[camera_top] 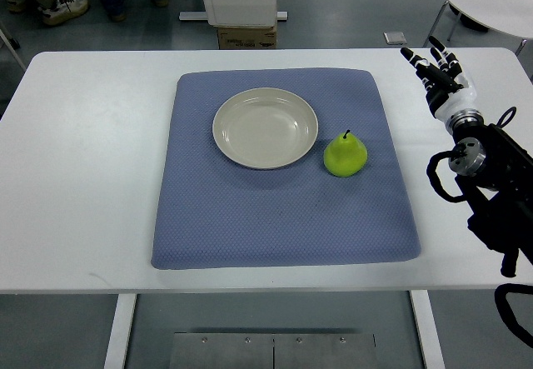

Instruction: Place pear on plate with right hand

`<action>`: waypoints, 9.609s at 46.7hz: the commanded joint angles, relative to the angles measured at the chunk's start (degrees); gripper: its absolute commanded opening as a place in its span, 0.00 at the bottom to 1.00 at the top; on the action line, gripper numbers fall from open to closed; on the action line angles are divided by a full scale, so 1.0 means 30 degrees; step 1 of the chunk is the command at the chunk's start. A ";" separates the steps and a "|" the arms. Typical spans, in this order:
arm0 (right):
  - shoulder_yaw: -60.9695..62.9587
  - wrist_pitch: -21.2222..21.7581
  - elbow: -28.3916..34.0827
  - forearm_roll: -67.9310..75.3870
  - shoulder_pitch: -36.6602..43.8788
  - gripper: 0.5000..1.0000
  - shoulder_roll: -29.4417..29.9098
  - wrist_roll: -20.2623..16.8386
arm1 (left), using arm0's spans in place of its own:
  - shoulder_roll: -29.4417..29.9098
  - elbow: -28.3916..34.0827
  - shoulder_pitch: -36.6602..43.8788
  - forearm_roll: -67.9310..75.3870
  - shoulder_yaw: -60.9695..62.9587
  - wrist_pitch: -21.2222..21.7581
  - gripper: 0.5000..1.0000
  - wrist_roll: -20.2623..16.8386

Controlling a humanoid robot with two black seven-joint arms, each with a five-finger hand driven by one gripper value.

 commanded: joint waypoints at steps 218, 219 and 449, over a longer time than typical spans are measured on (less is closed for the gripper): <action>-1.7236 0.0291 0.4629 -0.2286 0.0203 1.00 -0.3466 0.7252 | 0.0000 0.0021 0.0025 0.0000 -0.0011 -0.0001 1.00 -0.0029; -1.7295 0.0262 0.4629 -0.2286 0.0203 1.00 -0.3465 0.7252 | 0.0000 0.0021 0.0025 0.0000 -0.0011 -0.0001 1.00 -0.0029; -1.7998 -0.1467 0.1582 -0.1905 0.3221 0.99 0.1398 0.2412 | 0.0000 0.0021 0.0025 0.0000 -0.0011 -0.0001 1.00 0.0000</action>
